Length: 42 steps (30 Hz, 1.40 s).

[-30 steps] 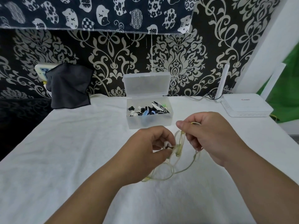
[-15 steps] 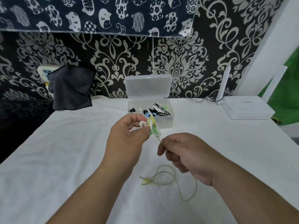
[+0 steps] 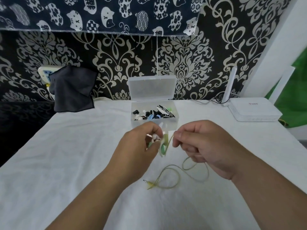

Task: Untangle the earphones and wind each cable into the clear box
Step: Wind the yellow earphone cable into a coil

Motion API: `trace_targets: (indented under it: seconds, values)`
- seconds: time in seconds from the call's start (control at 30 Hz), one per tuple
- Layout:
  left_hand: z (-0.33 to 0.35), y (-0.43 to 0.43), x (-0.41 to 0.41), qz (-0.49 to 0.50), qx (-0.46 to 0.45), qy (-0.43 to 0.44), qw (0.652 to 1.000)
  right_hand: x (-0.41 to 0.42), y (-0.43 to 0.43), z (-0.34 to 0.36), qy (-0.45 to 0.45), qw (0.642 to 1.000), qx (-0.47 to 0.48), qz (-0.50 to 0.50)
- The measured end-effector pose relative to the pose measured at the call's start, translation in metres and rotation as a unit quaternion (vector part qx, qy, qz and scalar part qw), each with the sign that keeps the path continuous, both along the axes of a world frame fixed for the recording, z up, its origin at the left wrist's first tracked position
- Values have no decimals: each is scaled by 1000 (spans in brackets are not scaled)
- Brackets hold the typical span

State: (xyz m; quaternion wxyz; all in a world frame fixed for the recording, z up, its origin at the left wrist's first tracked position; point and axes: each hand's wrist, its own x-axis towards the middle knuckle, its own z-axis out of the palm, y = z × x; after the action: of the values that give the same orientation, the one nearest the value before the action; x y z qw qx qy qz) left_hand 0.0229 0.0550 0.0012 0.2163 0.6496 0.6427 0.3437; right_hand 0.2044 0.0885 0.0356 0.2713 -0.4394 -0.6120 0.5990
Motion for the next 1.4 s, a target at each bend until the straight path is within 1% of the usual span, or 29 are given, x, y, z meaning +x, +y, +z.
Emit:
trace_targets:
  seconds: [0.03,0.1,0.17,0.23,0.3,0.37,0.47,0.57,0.63,0.73,0.8,0.93,1.07,1.17,1.23,1.4]
  values:
    - [1,-1,2,-20,-7,9,1000,2,2,0,-10,999,30,-10]
    - [3,-4,6,-60,-19,25,998,6,6,-1,-61,992,109,-34]
    - [4,-7,9,-91,-39,-4,995,11,10,-2,-114,974,185,-63]
    - [5,-8,10,-114,-60,-38,991,14,14,-4,-128,961,225,-95]
    - [6,-8,11,-134,-73,-83,985,15,17,-7,-120,959,229,-119]
    - [6,-7,12,-143,-74,-155,975,16,18,-10,-121,959,217,-135]
    - [9,-5,12,-128,-50,-252,958,16,19,-15,-133,967,169,-140]
    - [10,-3,11,-94,-24,-324,941,11,16,-19,-168,975,118,-88]
    - [9,-3,11,-68,0,-337,939,6,11,-20,-181,979,94,-27]
    - [5,-1,11,-2,28,-308,951,-3,3,-21,-184,979,65,55]
    - [4,0,10,37,32,-275,960,-7,-1,-21,-183,978,58,78]
    - [1,1,7,50,37,-232,971,-7,-2,-19,-194,977,68,62]
    - [-1,1,9,67,51,-194,977,-6,-3,-16,-172,982,42,63]
    - [-1,0,10,89,69,-118,987,-6,-2,-13,-157,985,33,60]
    - [-1,0,10,87,78,-85,989,-5,-1,-12,-153,987,33,45]
    - [-2,0,8,66,85,-35,994,1,1,-7,-153,987,41,2]
